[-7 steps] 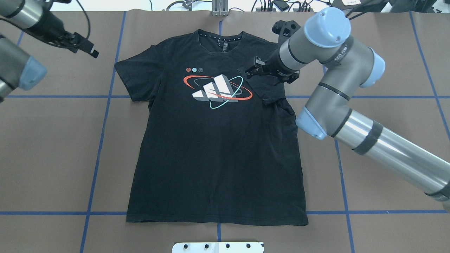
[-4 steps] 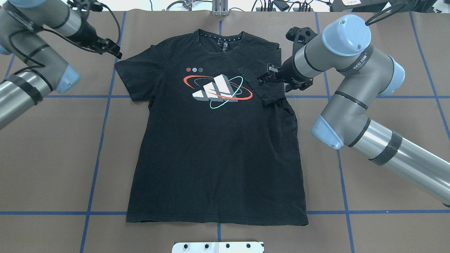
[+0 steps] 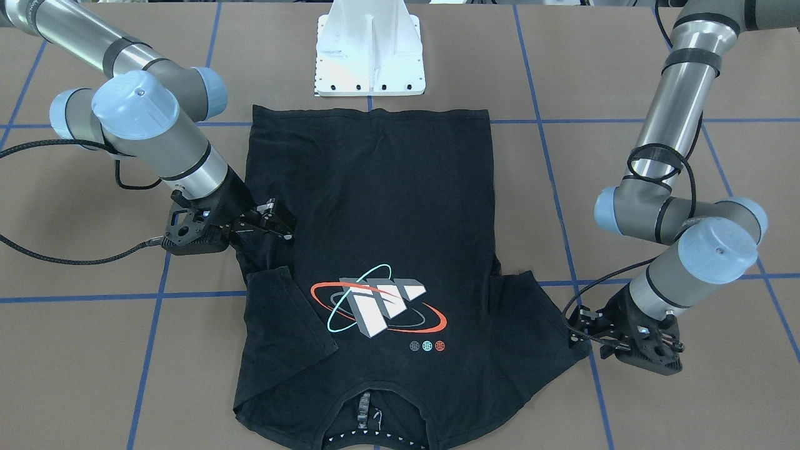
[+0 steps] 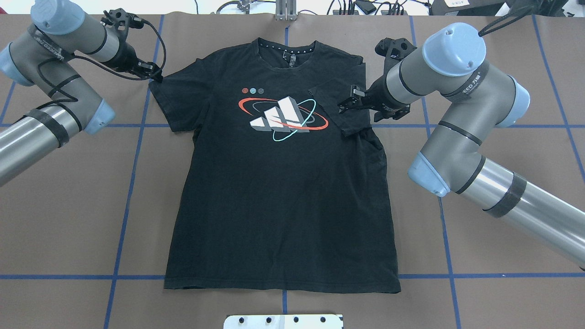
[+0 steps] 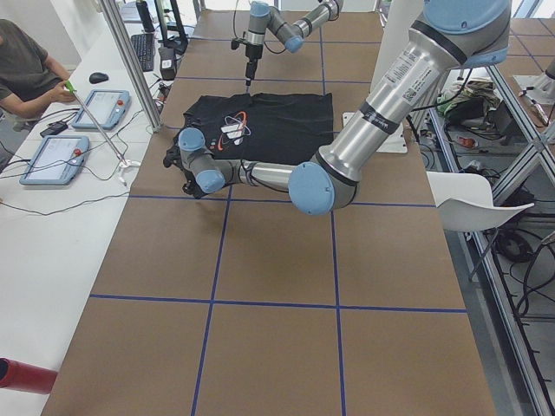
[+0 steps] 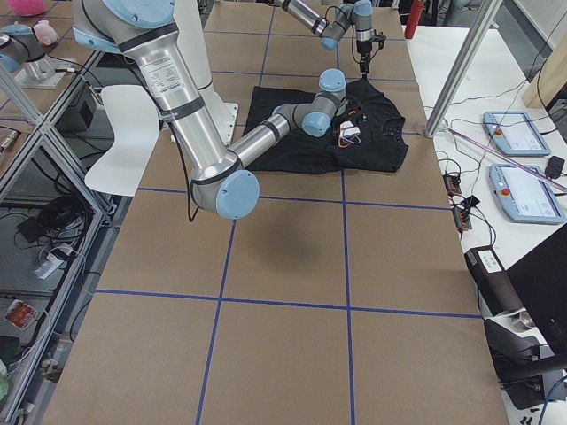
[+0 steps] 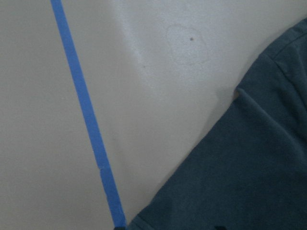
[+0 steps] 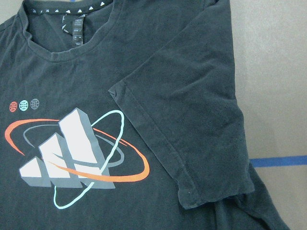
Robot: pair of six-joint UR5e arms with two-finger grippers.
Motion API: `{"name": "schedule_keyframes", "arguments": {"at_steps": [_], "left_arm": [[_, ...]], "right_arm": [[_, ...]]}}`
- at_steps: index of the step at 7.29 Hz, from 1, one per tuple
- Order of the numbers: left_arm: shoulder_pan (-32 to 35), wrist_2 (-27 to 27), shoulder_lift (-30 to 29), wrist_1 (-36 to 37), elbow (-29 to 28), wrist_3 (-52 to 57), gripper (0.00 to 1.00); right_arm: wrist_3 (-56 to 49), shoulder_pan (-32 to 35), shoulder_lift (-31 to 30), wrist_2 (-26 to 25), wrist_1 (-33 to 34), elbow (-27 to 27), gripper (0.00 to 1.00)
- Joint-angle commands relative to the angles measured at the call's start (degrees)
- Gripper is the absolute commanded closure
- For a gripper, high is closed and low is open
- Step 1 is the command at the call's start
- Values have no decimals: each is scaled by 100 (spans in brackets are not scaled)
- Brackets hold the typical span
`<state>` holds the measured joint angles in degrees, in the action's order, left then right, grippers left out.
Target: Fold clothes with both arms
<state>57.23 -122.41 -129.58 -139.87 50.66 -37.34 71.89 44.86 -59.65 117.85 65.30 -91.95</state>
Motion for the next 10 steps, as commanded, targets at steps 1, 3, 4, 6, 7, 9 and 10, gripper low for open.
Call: {"name": "schedule_keyframes", "arguments": {"at_steps": [1, 3, 4, 6, 7, 9, 10], "left_arm": [[16, 86, -32, -119, -118, -19, 44], [8, 77, -32, -198, -232, -19, 44], [-1, 68, -32, -216, -250, -19, 47], [-10, 51, -32, -216, -250, -19, 51], [-19, 59, -32, -216, -250, -19, 51], [-36, 51, -32, -216, -241, -19, 51], [-45, 50, -32, -216, -241, -19, 53]], "right_arm": [[0, -3, -3, -8, 0, 19, 0], [-9, -3, -3, -8, 0, 36, 0], [-9, -12, -3, -34, 0, 54, 0], [-9, -12, 6, -26, 0, 54, 0], [-9, -12, 6, -26, -9, 63, 0], [-44, -21, 6, -26, -9, 72, 0], [-70, -12, 6, -26, -9, 80, 0]]}}
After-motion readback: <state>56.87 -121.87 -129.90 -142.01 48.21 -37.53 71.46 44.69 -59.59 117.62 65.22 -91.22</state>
